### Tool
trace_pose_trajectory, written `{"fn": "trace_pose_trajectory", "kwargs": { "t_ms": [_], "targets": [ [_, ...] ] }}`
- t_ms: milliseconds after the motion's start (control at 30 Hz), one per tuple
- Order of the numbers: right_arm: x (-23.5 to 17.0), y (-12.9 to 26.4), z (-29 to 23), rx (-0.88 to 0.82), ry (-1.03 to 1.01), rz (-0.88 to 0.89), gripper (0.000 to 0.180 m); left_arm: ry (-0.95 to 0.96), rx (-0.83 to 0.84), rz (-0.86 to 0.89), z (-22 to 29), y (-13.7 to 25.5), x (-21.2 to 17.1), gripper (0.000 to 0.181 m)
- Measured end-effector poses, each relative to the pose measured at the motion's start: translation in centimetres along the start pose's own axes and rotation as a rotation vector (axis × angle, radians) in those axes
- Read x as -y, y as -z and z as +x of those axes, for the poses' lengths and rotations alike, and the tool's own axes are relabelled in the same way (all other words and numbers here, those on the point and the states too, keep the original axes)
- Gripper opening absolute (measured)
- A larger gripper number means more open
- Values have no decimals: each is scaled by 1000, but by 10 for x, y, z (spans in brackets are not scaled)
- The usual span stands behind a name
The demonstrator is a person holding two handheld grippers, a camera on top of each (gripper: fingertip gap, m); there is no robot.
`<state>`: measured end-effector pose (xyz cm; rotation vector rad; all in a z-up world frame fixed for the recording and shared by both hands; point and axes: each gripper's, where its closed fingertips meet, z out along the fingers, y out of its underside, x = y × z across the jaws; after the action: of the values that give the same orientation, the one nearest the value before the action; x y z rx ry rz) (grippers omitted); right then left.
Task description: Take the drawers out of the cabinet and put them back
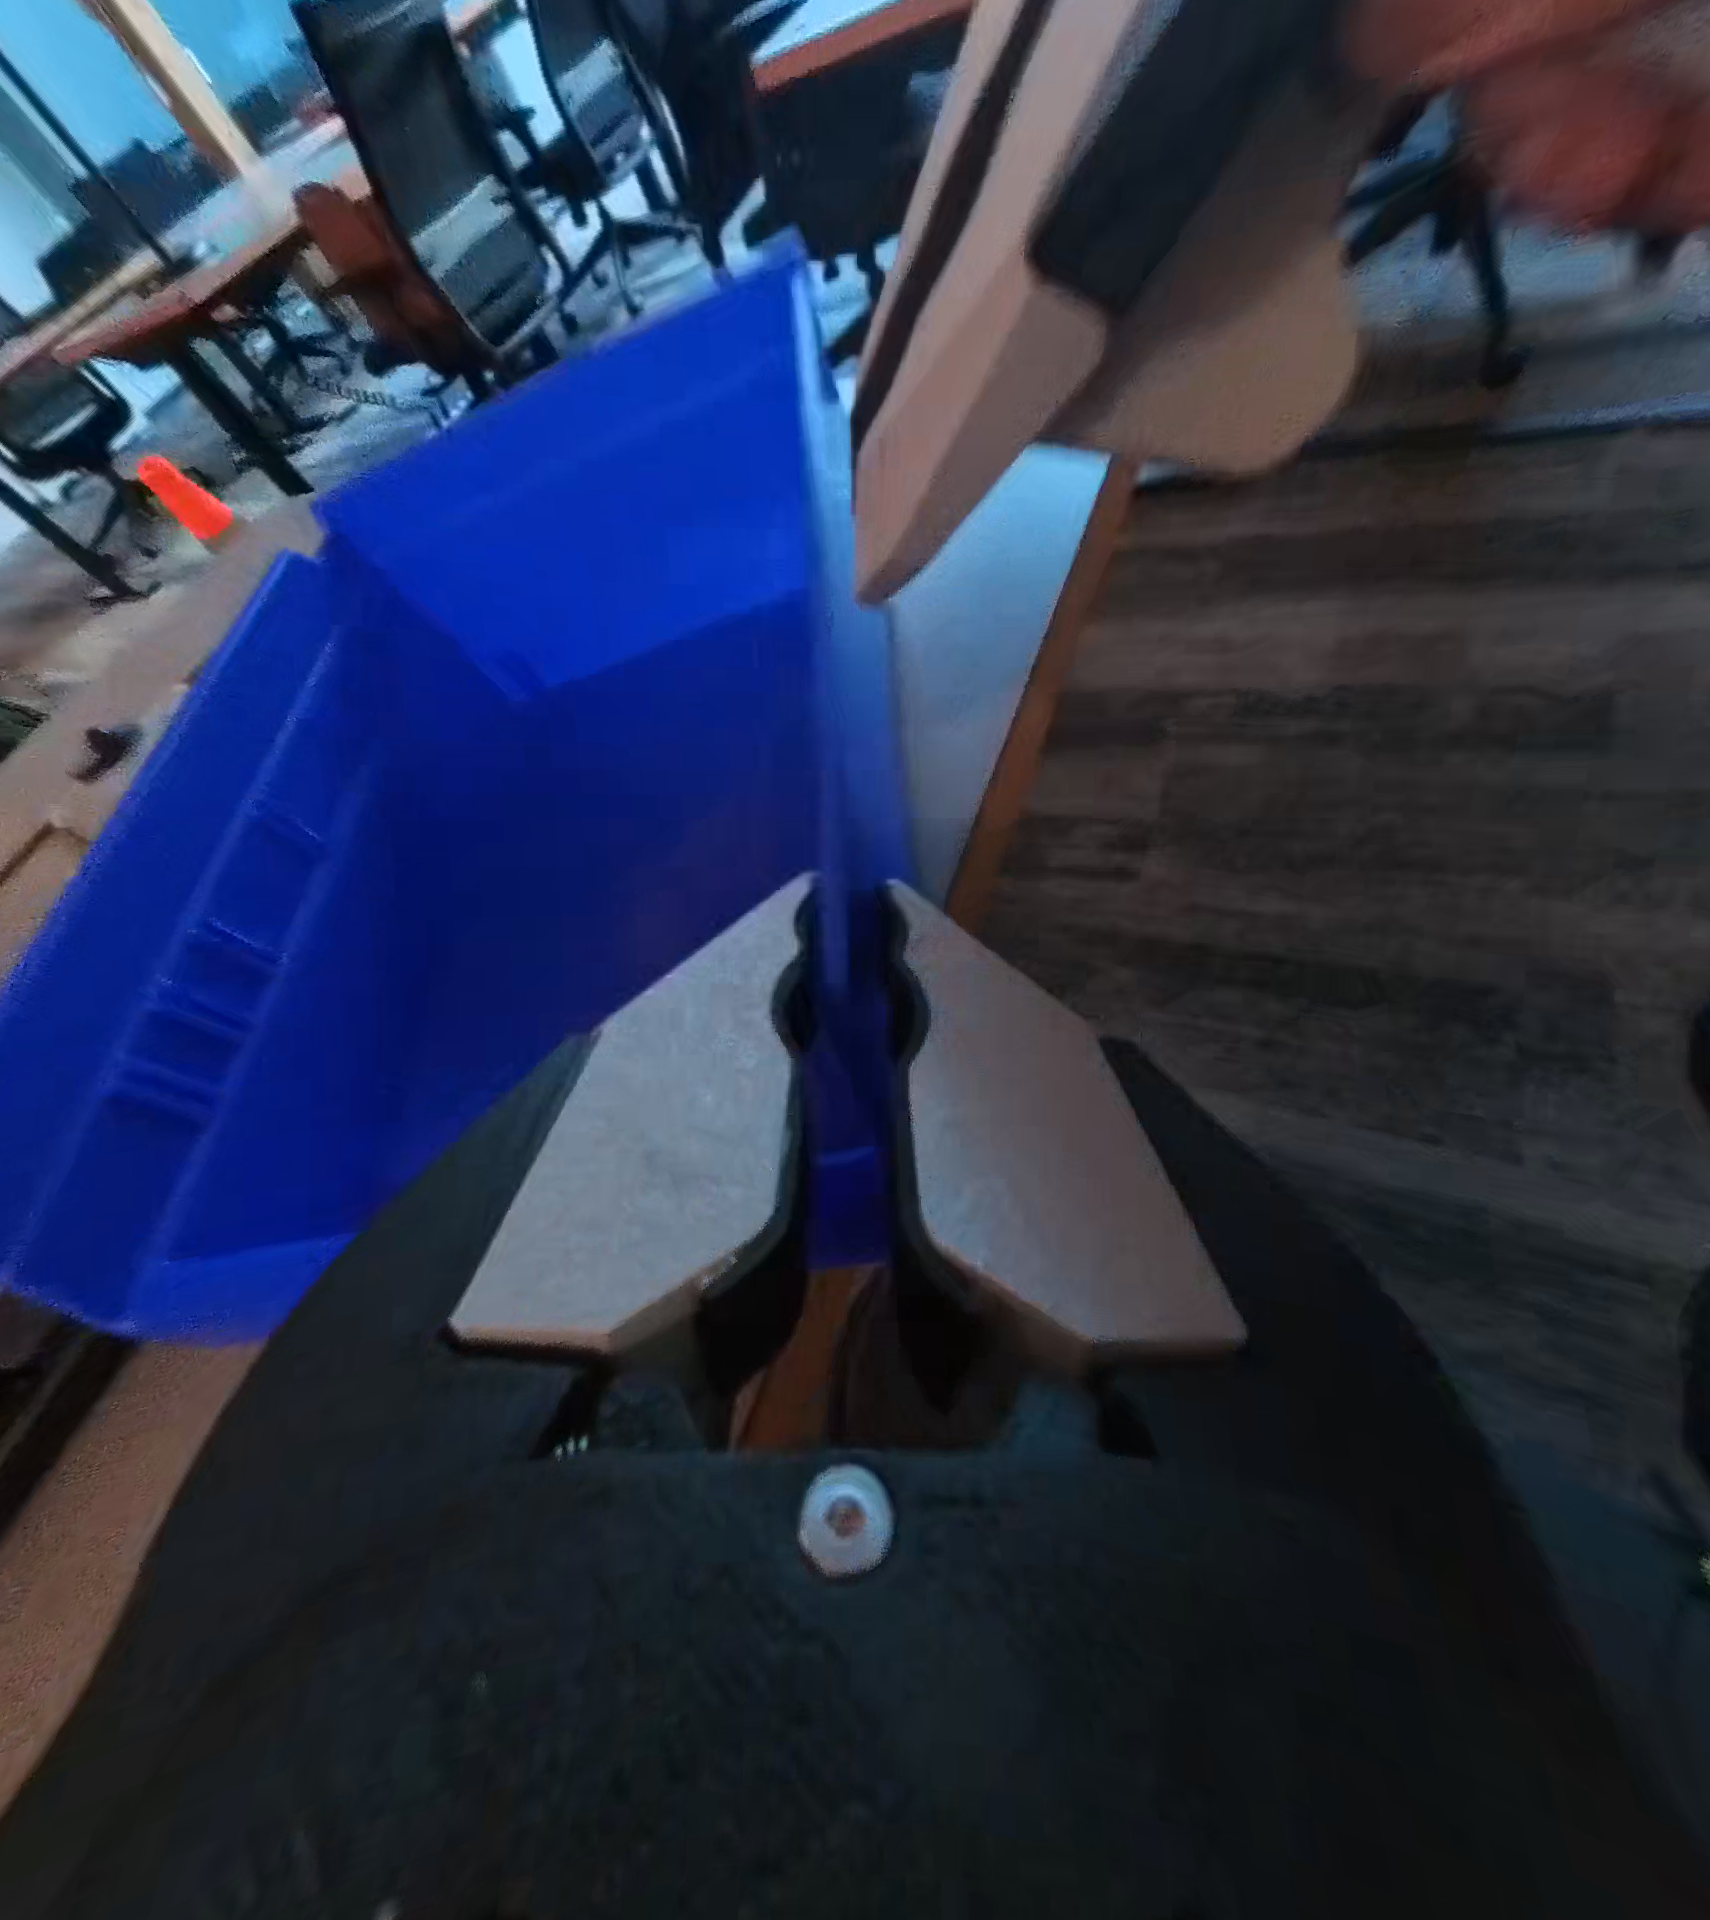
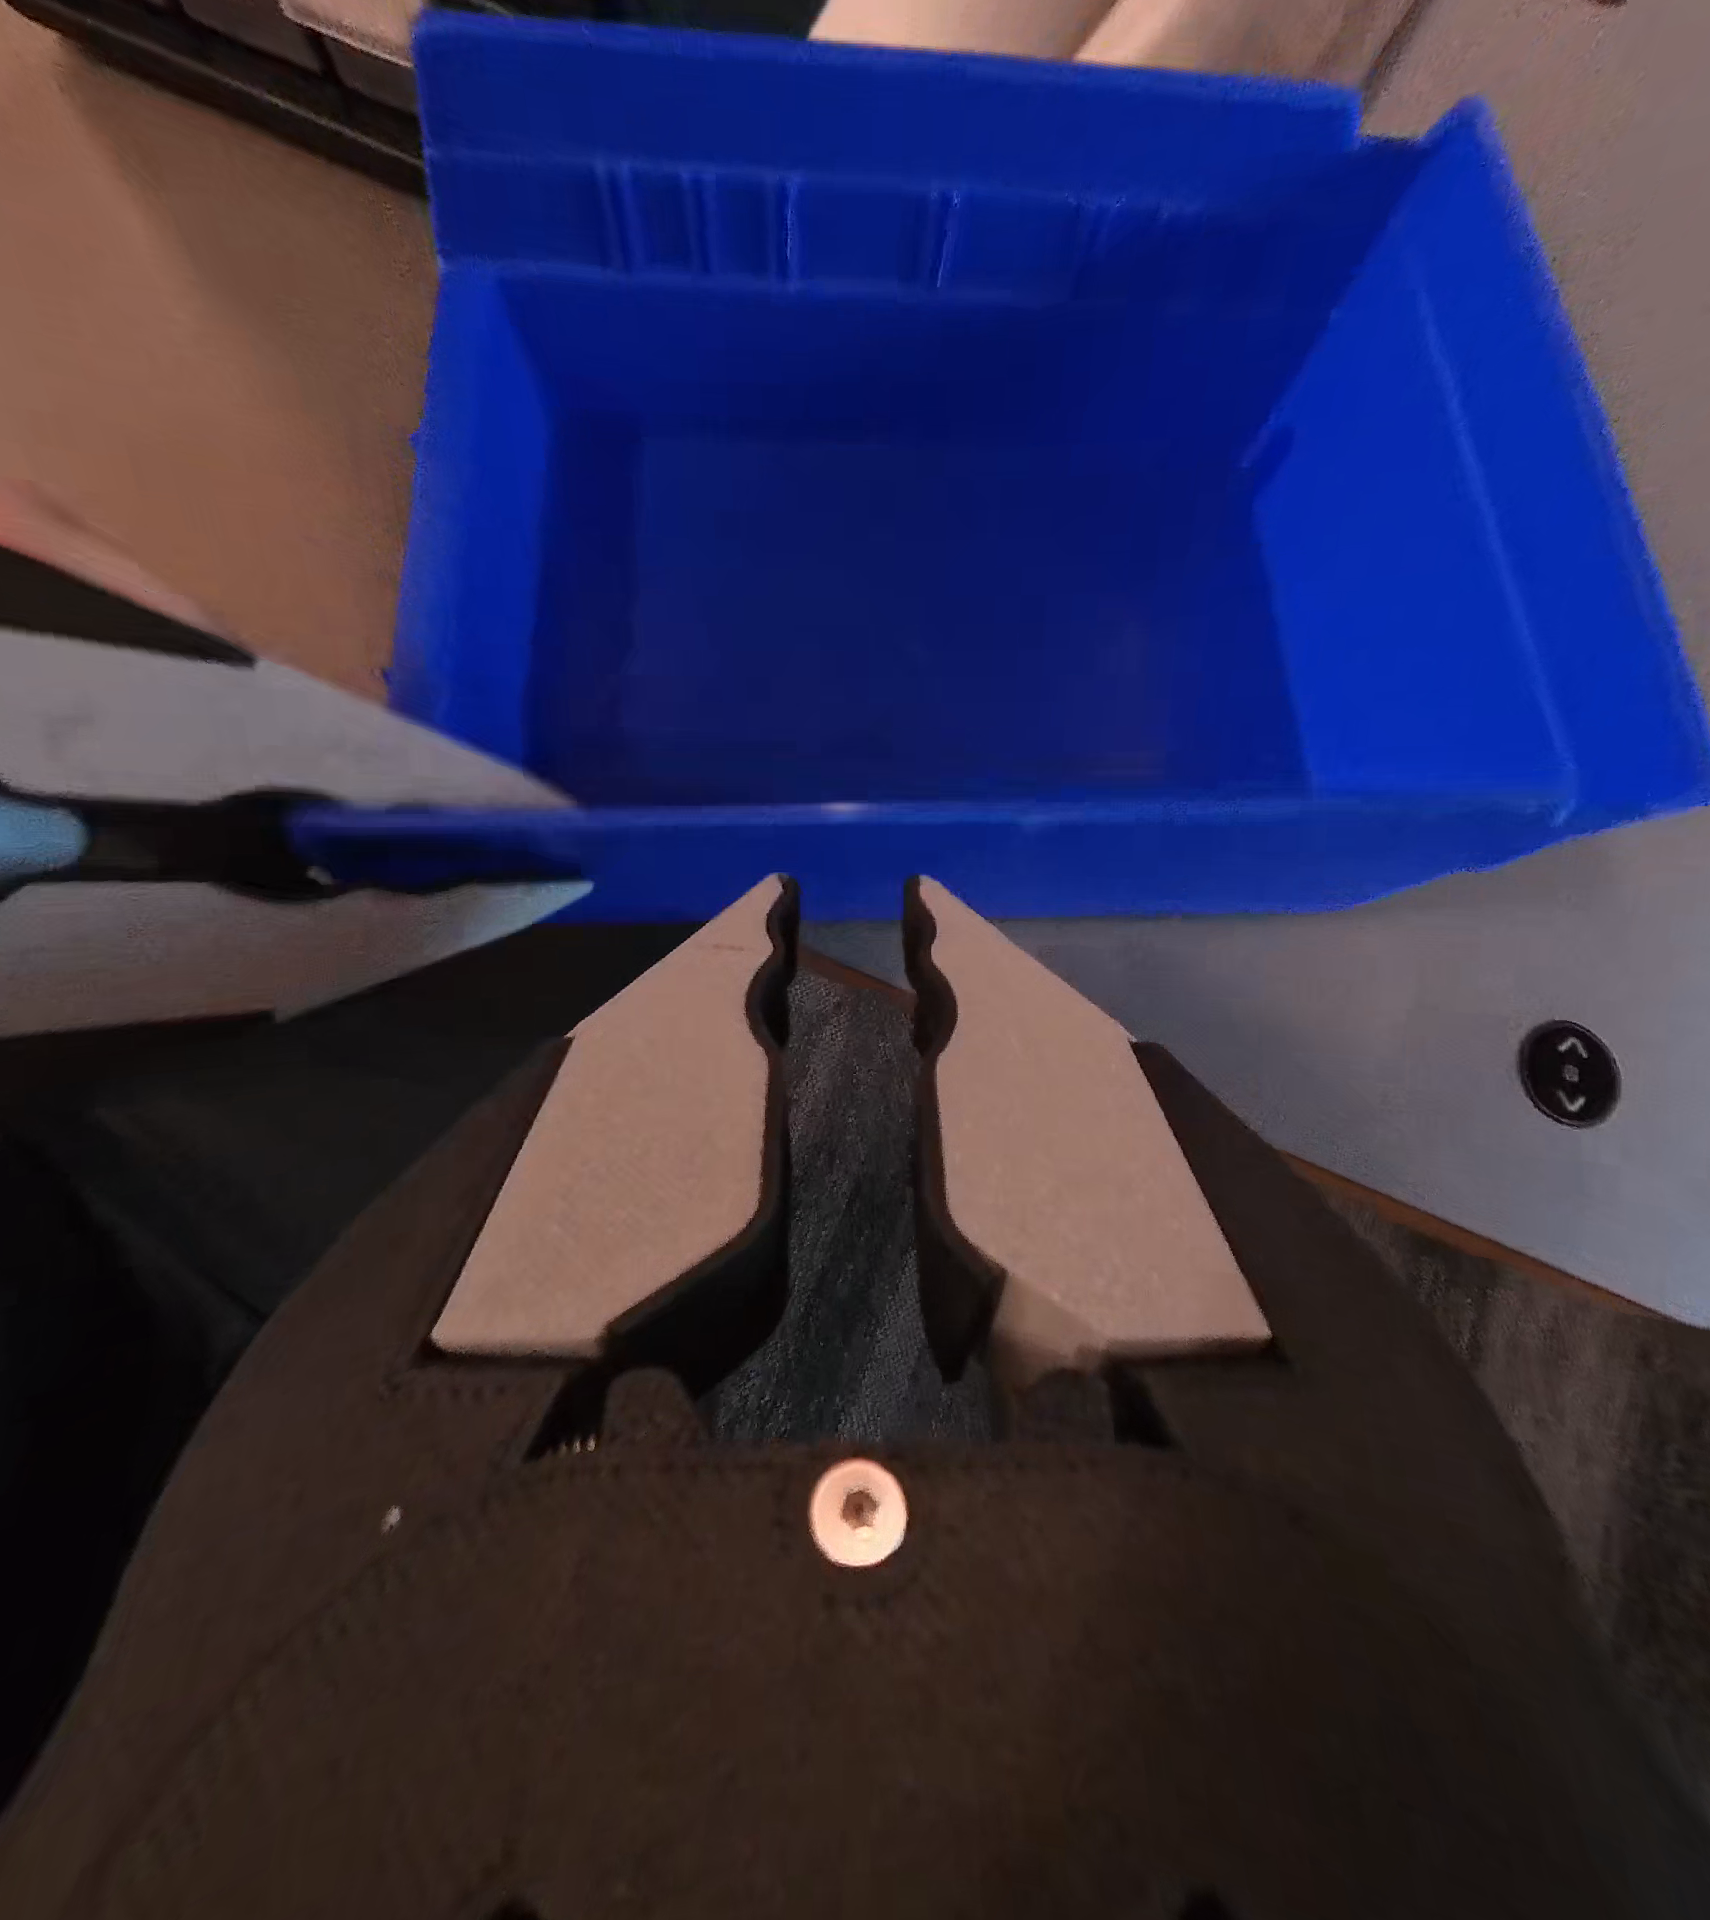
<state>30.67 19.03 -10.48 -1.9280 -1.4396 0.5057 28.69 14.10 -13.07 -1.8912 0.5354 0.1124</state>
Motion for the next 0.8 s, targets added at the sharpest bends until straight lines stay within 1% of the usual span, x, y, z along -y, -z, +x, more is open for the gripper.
{"fn": "trace_pose_trajectory", "kwargs": {
  "t_ms": [33, 67, 100, 167, 300, 333, 400, 467, 533, 667, 700, 733, 767, 800],
  "targets": [
    [2, -4, -1, -1, 0, -2, 19, 22, -1, 18, -1, 5, 2, 13],
    [4, -6, -2, -2, 2, -4, 17, 29, 23, 44, -6, 14, 5, 15],
    [6, -7, -2, -11, 10, -3, 21, 32, 29, 71, -9, 27, 7, 20],
    [13, -5, -3, -31, 37, 19, 24, 38, -18, 83, -8, 57, 3, 33],
    [29, 15, -9, -76, 48, 63, 23, 89, -29, 71, -37, 124, -18, 40],
    [37, 21, -17, -63, 62, 96, 23, 109, -13, 67, -50, 139, -25, 41],
    [54, 27, -48, 26, 117, 170, 21, 152, 25, 68, -77, 170, -38, 41],
    [62, 21, -85, 122, 184, 183, 21, 174, 93, 67, -104, 197, -52, 39],
    [59, 2, -112, 157, 252, 112, 23, 193, 170, 72, -129, 222, -65, 37],
    [39, -43, -127, 83, 341, -94, 30, 227, 264, 80, -164, 258, -80, 37],
    [31, -51, -121, 34, 366, -152, 30, 222, 300, 81, -173, 267, -83, 37],
    [23, -55, -106, -56, 397, -212, 29, 213, 339, 84, -182, 275, -85, 37],
    [16, -54, -87, -154, 430, -271, 23, 207, 378, 80, -191, 283, -89, 36],
    [8, -51, -72, -206, 440, -317, 40, 204, 413, 67, -200, 289, -95, 36]
  ]
}}
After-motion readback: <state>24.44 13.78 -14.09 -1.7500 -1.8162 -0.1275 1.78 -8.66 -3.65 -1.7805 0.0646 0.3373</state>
